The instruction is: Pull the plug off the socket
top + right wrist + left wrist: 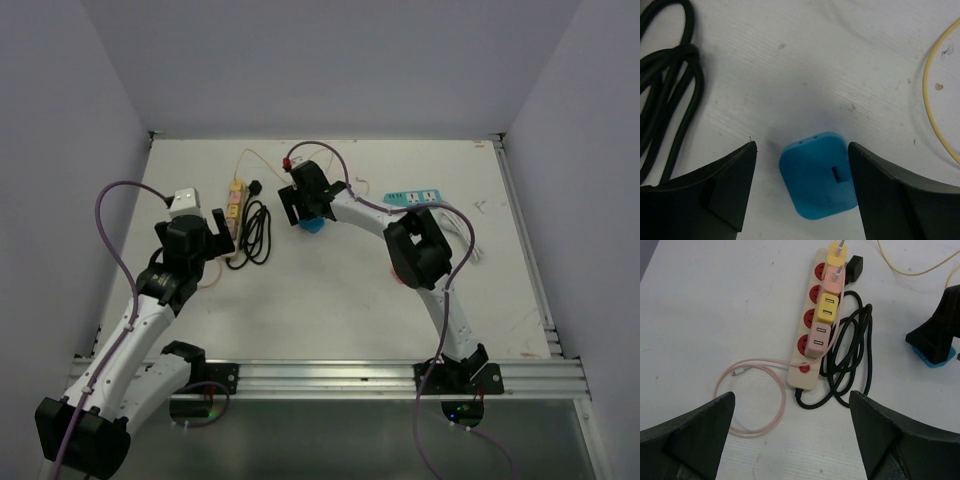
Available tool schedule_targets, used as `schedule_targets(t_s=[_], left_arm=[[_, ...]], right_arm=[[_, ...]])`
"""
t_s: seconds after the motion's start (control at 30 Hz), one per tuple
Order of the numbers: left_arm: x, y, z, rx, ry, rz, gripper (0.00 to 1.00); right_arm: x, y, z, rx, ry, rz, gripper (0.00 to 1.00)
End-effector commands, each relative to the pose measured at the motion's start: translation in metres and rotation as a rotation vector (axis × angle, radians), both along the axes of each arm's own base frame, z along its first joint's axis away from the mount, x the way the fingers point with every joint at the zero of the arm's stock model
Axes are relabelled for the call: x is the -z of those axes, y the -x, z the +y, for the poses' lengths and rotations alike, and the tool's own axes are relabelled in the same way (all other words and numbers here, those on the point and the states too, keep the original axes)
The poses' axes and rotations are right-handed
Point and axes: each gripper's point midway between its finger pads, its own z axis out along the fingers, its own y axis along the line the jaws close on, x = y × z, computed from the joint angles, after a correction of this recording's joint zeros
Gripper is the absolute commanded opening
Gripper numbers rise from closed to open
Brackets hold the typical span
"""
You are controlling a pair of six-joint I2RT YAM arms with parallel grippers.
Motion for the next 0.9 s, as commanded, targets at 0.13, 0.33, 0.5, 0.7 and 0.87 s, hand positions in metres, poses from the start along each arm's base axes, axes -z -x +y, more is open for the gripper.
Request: schedule_targets(t_s=[0.13,0.33,0.5,0.7,0.87], left_arm=[[-0.002,-0.004,0.003,-0.005,-0.014,-0.011,1.0],[-0.001,-0.004,0.002,0.001,-0.013,-0.008,0.99],[0.001,-0.004,0.0,0.006,-0.01,0.001,1.0],[0.004,-0.004,0.001,0.006,-0.014,0.009,1.0],[0.01,-0.005,-0.002,0.016,-0.014,0.032,1.0]], right_arm=[[0.018,-0.01,-0.03,0.053,0.148,-0.023,0.59],[0.028,0.024,-0.091,0.135,0.235,-0.027,0.45],[0.037,0.062,-0.161,0.229,0.283,-0.009,0.46],[0.024,0.093,-0.227,0.443,0.138,0.054,0.46],[-0.006,0.092,-0.238,0.495,0.114,0.015,0.49]])
